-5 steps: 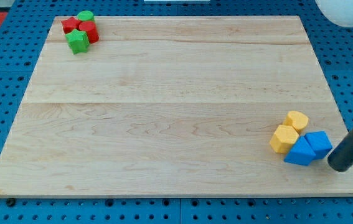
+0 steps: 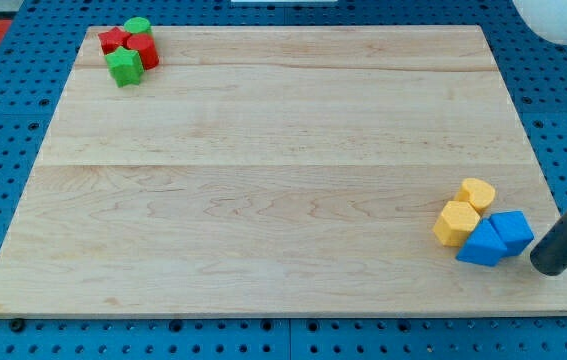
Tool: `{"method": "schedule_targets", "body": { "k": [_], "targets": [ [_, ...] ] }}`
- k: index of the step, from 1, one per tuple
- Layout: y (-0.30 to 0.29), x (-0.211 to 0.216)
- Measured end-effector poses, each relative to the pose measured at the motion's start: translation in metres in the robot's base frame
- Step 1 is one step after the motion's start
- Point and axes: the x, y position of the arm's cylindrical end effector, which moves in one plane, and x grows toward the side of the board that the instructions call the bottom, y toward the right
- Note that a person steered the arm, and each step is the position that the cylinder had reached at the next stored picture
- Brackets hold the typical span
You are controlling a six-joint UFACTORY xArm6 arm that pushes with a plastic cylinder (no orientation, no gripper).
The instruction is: Move the arm towards the left side of the board
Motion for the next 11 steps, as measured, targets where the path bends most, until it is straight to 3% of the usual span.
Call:
{"method": "schedule_targets", "body": {
  "k": [3, 5, 7, 11],
  "targets": [
    [-0.029, 0.012],
    [-0.183, 0.016],
    [-0.278, -0.011],
    [-0.292, -0.018]
  ]
}}
